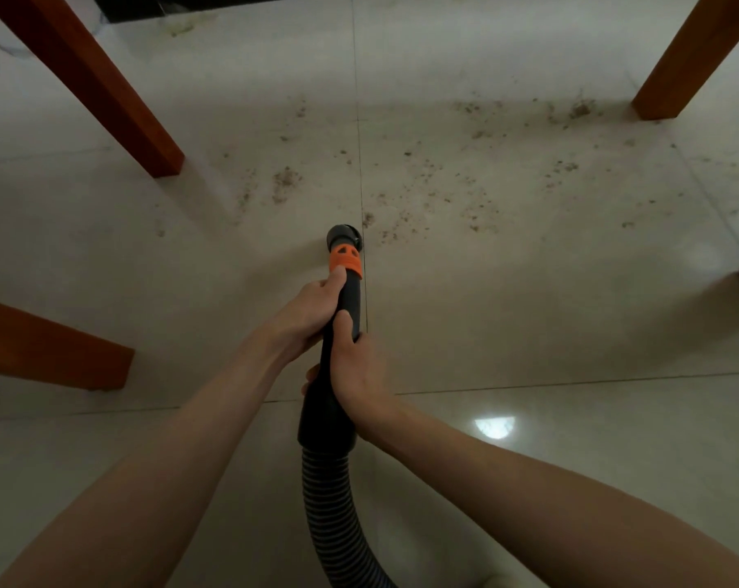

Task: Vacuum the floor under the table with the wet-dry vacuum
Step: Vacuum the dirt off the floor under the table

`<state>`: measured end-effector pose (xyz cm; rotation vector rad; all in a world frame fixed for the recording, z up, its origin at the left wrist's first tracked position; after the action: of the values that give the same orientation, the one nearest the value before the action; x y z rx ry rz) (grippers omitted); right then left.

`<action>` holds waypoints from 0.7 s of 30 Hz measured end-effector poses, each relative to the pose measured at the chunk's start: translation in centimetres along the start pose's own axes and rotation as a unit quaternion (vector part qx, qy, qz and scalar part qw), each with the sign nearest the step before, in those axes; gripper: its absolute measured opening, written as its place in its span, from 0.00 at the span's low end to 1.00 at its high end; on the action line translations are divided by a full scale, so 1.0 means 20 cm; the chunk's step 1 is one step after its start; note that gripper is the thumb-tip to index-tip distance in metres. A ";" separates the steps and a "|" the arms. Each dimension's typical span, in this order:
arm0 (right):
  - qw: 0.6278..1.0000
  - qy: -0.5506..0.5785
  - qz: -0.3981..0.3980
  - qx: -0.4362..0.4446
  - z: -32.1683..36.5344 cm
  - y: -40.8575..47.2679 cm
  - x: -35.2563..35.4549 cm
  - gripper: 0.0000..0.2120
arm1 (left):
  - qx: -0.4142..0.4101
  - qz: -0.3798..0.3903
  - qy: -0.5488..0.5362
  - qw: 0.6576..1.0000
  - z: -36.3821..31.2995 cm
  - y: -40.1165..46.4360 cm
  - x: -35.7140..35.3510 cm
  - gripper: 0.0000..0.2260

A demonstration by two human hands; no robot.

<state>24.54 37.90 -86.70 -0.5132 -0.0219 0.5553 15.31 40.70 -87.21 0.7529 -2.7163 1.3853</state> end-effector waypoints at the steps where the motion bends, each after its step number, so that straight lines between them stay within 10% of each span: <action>1: 1.000 0.001 0.000 0.000 0.00 0.00 0.00 0.22 | -0.002 0.000 0.005 1.000 0.00 0.00 0.00 0.17; 21: 1.000 0.002 -0.011 0.022 0.05 0.19 0.08 0.22 | -0.013 -0.021 0.025 0.999 -0.18 0.12 -0.08 0.18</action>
<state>23.77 41.97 -87.82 -0.4711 -0.0108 0.5326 15.07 45.32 -87.12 0.7575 -2.6602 1.3394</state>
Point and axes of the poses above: each hand's wrist, its own y-axis towards the middle knuckle, its own x-axis out of the back of the hand, z = x × y, the point moved 7 cm from there along y, towards the middle knuckle, and after that the axes turned 12 degrees about x, right-handed, at the moved point
